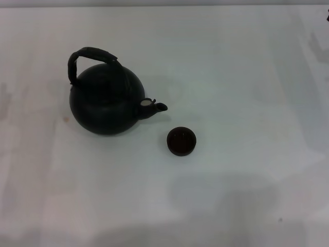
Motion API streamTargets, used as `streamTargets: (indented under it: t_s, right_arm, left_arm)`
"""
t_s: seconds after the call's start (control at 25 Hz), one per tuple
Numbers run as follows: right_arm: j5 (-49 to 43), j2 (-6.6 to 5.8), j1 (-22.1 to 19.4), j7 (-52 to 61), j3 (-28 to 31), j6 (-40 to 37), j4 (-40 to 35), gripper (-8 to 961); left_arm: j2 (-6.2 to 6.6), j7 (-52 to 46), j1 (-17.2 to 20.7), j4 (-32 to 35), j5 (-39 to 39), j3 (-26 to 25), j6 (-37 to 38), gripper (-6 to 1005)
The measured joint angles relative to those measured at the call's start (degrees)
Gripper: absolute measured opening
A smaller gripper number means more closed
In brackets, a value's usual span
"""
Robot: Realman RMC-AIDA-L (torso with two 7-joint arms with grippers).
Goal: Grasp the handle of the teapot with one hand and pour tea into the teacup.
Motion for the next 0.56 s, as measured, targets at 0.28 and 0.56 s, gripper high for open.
streamTargets:
  t_s: [0.28,0.56]
  right_arm:
    - [0.0,0.00,0.0,0.0,0.0,0.1,0.0,829]
    - [0.0,0.00,0.0,0.0,0.0,0.4,0.0,829]
  left_arm:
    - [0.00,0.0,-0.6,0.0,0.0,0.0,0.0,861]
    - [0.06,0.0,-0.9,0.1,0.0,0.0,0.0,861]
